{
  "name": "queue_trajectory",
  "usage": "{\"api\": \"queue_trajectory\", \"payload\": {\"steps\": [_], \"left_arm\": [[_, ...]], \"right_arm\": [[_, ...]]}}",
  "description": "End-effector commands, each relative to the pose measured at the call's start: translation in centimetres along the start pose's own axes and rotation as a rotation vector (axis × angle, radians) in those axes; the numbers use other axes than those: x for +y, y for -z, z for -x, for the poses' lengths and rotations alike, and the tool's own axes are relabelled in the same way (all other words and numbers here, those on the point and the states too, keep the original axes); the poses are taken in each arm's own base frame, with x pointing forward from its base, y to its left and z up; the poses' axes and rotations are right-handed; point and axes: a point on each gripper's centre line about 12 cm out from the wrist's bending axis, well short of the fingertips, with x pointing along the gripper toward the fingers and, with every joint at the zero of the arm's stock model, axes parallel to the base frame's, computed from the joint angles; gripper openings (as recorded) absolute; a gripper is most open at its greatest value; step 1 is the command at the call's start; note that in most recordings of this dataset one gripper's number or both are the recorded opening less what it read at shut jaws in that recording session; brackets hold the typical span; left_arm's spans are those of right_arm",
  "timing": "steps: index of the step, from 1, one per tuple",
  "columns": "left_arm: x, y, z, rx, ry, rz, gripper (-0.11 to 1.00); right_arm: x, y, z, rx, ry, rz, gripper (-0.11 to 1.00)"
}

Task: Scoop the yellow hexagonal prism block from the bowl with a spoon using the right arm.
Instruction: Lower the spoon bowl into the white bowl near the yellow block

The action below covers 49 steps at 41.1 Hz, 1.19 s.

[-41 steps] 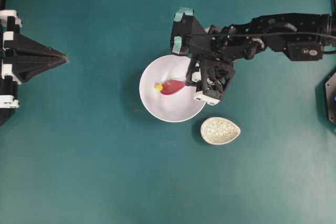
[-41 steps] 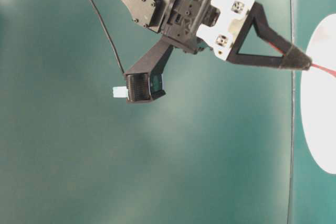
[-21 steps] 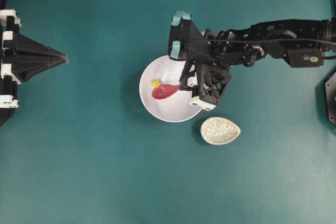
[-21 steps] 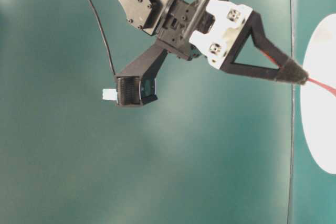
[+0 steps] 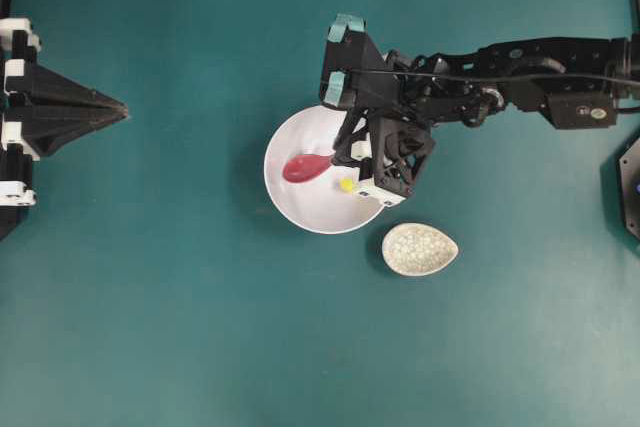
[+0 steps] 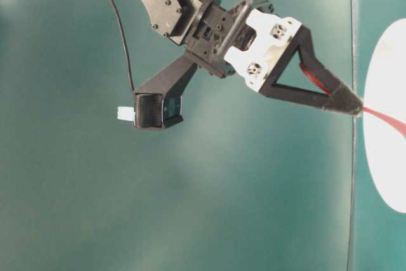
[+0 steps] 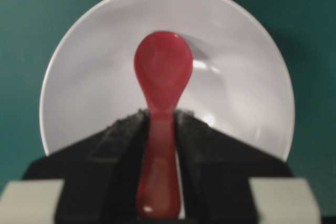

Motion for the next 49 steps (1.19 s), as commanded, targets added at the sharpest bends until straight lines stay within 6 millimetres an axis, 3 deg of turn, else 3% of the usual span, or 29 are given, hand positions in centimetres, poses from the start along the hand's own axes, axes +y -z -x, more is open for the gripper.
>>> {"api": "queue_trajectory", "payload": {"steps": [1, 18, 38, 49], "left_arm": [[0.0, -0.6, -0.1, -0.018, 0.0, 0.0, 0.05], [0.0, -0.5, -0.1, -0.017, 0.0, 0.0, 0.05], [0.0, -0.6, -0.1, -0.018, 0.002, 0.0, 0.05], [0.0, -0.6, -0.1, -0.018, 0.0, 0.0, 0.05]], "right_arm": [[0.6, -1.3, 2.0, -0.06, -0.009, 0.013, 0.25], [1.6, -0.6, 5.2, 0.019, -0.058, 0.025, 0.25], [1.0, 1.2, 9.4, 0.041, -0.045, -0.012, 0.25], [0.9, 1.6, 10.3, 0.083, -0.026, -0.038, 0.25]]}}
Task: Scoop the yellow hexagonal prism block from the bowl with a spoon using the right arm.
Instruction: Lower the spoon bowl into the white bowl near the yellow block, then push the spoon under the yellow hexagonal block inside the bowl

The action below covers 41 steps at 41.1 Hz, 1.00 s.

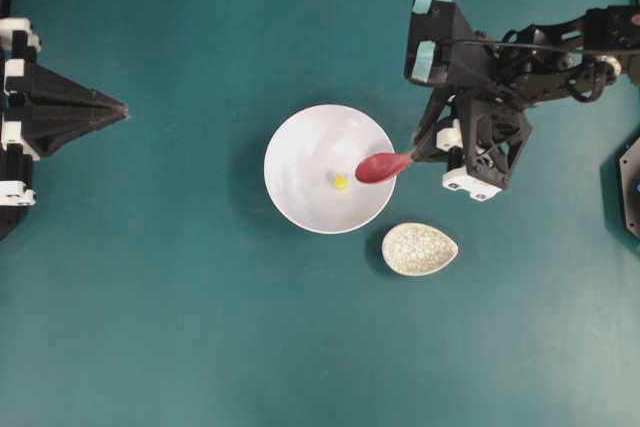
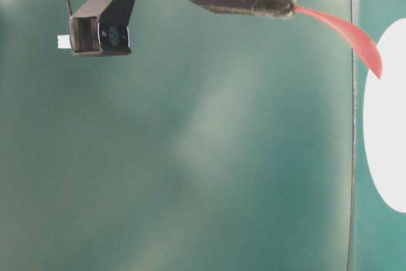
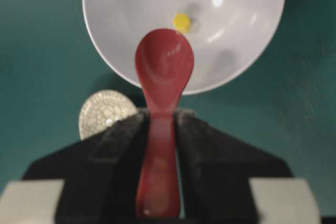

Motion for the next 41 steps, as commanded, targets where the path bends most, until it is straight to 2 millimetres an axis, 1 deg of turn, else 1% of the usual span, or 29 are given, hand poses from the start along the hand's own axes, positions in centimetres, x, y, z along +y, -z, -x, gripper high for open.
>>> {"api": "queue_trajectory", "payload": {"steps": [1, 12, 18, 31, 41], "left_arm": [[0.0, -0.6, -0.1, -0.018, 0.0, -0.002, 0.05], [0.0, -0.6, -0.1, -0.02, 0.0, -0.002, 0.05], [0.0, -0.5, -0.1, -0.018, 0.0, -0.001, 0.05], [0.0, -0.5, -0.1, -0.017, 0.0, -0.001, 0.05], [0.0, -0.5, -0.1, -0.017, 0.0, -0.001, 0.05]], "right_arm": [[0.3, -0.5, 1.2, -0.031, 0.001, 0.002, 0.25], [0.4, -1.1, 0.8, -0.014, -0.001, -0.048, 0.25], [0.4, -1.5, 0.1, 0.044, -0.004, -0.054, 0.25], [0.5, -3.2, -1.2, 0.15, -0.009, -0.048, 0.25], [0.5, -3.7, -2.2, 0.213, -0.008, -0.042, 0.25]]}}
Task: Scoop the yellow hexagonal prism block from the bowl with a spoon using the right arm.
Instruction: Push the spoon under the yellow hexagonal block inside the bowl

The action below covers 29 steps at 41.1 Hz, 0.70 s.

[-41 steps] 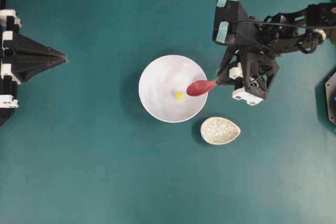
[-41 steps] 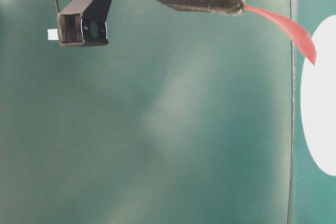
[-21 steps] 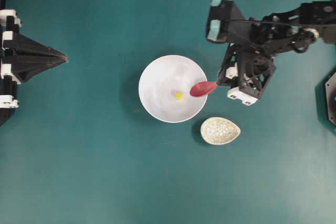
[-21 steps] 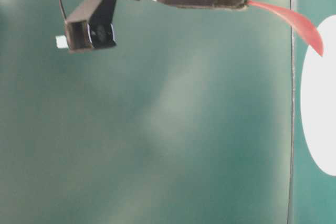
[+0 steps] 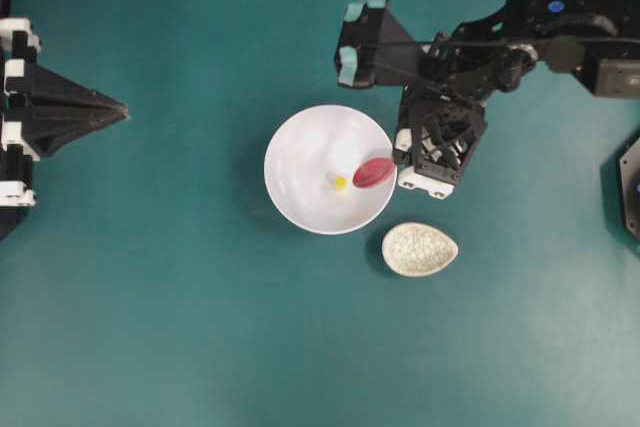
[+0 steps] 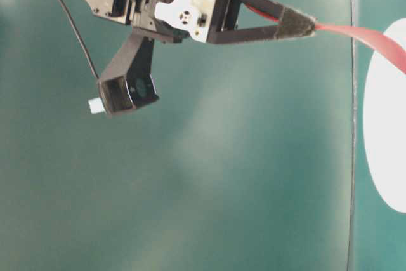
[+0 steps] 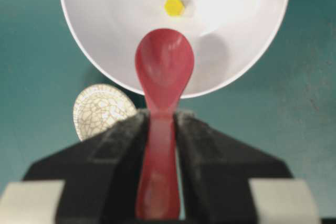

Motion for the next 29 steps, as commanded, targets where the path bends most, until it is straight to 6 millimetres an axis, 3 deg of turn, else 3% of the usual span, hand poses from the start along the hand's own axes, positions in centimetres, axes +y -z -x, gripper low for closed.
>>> {"api": "queue_trajectory", "payload": {"steps": [1, 29], "left_arm": [[0.0, -0.5, -0.1, -0.018, 0.0, 0.0, 0.05], [0.0, -0.5, -0.1, -0.017, 0.002, 0.0, 0.05]], "right_arm": [[0.3, -0.8, 0.9, -0.023, -0.004, 0.01, 0.25], [-0.5, -1.6, -2.1, 0.002, 0.01, 0.004, 0.25]]}}
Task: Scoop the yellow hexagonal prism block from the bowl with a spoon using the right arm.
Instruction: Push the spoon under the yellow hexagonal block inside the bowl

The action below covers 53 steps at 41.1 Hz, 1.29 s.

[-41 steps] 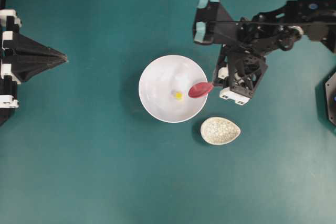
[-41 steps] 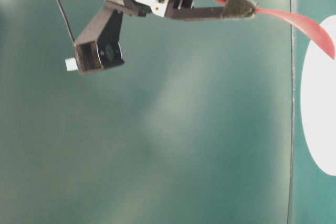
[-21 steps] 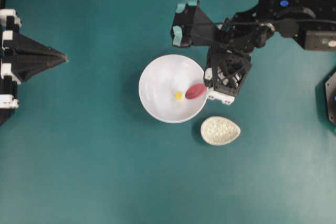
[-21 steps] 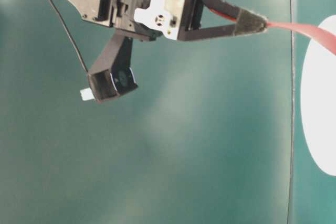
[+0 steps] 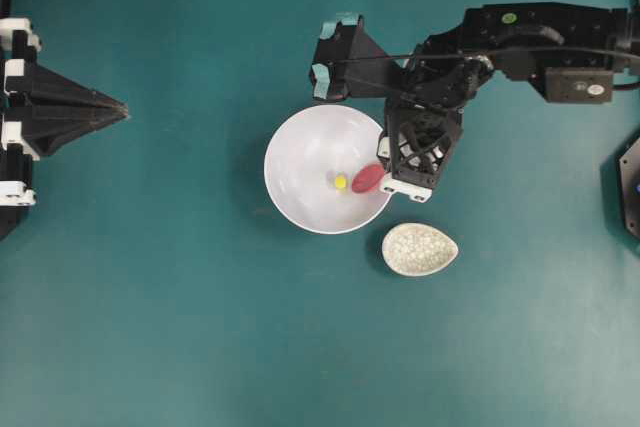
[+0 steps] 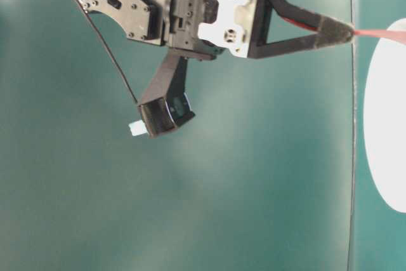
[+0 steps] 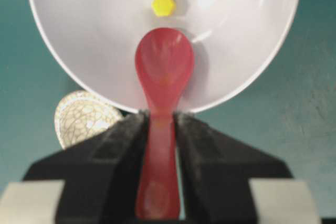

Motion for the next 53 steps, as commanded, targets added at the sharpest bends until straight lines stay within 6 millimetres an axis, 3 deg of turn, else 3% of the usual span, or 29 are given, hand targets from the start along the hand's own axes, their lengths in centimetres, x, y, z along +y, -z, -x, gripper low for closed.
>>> {"api": "queue_trajectory", "payload": {"steps": [1, 19, 53], "left_arm": [[-0.1, -0.5, -0.1, -0.017, 0.004, -0.002, 0.05], [-0.2, -0.5, -0.1, -0.017, 0.01, -0.003, 0.05], [-0.2, -0.5, -0.1, -0.017, 0.01, -0.005, 0.05]], "right_arm": [[0.4, -1.0, 1.1, -0.061, -0.002, 0.013, 0.25], [1.1, -1.4, 0.1, -0.084, -0.006, 0.03, 0.25], [-0.1, -3.0, -1.0, -0.25, 0.05, 0.015, 0.25]]}}
